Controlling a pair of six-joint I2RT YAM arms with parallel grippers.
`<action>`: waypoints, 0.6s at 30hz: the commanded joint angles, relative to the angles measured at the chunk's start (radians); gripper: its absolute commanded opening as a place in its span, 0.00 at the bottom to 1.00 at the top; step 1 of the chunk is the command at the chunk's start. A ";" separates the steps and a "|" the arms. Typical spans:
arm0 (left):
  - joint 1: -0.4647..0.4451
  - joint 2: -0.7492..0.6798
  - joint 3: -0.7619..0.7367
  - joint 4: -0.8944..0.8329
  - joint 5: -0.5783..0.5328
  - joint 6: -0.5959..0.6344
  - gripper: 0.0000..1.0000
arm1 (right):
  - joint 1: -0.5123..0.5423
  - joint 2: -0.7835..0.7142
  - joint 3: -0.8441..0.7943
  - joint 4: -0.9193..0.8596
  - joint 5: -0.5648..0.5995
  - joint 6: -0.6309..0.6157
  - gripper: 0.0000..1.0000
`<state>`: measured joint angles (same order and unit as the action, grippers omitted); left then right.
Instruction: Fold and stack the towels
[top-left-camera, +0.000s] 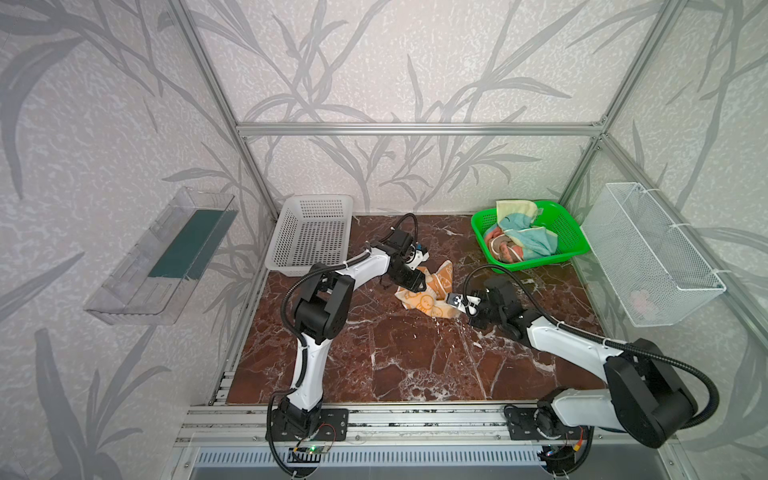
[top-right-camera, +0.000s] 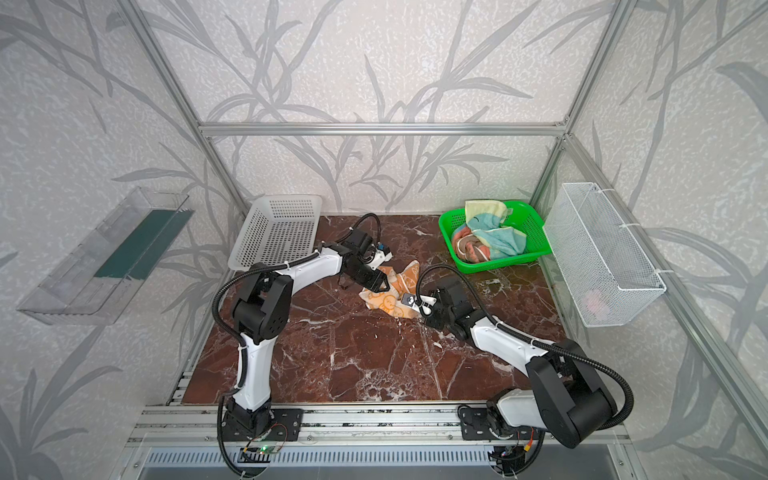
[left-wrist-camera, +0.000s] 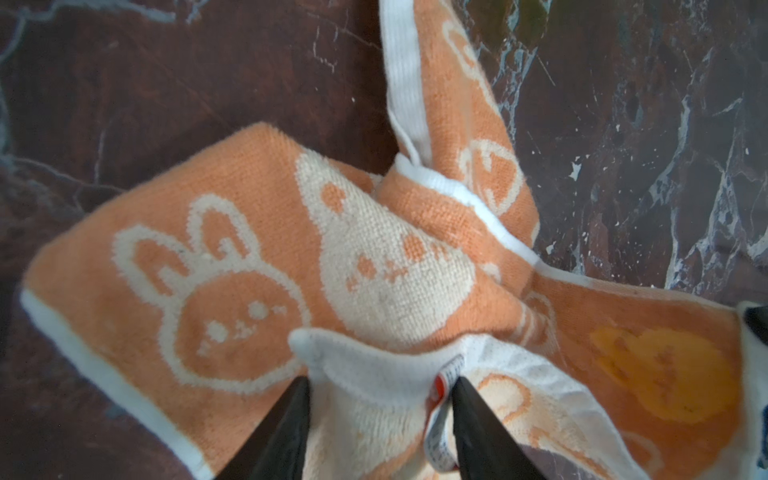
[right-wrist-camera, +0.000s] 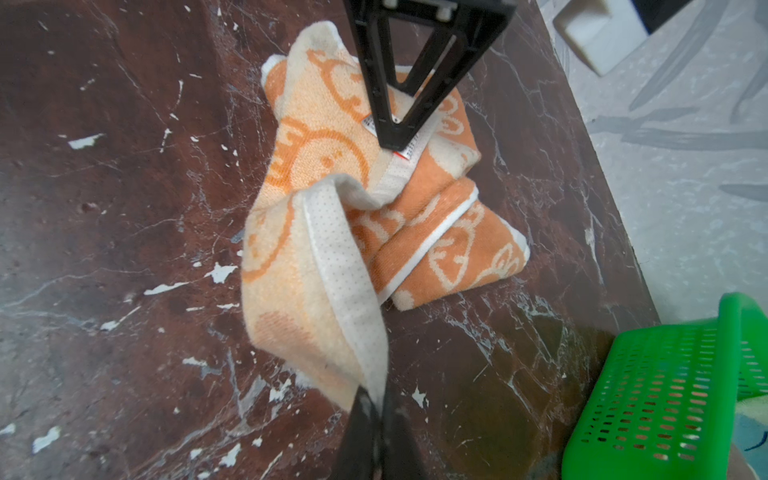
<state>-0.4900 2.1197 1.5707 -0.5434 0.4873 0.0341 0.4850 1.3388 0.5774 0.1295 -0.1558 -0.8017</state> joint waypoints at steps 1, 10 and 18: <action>-0.003 -0.029 -0.031 0.020 -0.025 -0.022 0.51 | 0.000 0.011 -0.009 0.053 0.015 0.021 0.00; -0.028 -0.207 -0.208 0.091 -0.167 -0.103 0.09 | 0.020 0.107 0.050 0.023 0.110 0.004 0.00; -0.064 -0.300 -0.326 0.073 -0.237 -0.190 0.20 | 0.036 0.200 0.113 0.024 0.253 0.027 0.00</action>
<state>-0.5468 1.8496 1.2827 -0.4595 0.2947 -0.1081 0.5140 1.5215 0.6563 0.1474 0.0216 -0.7929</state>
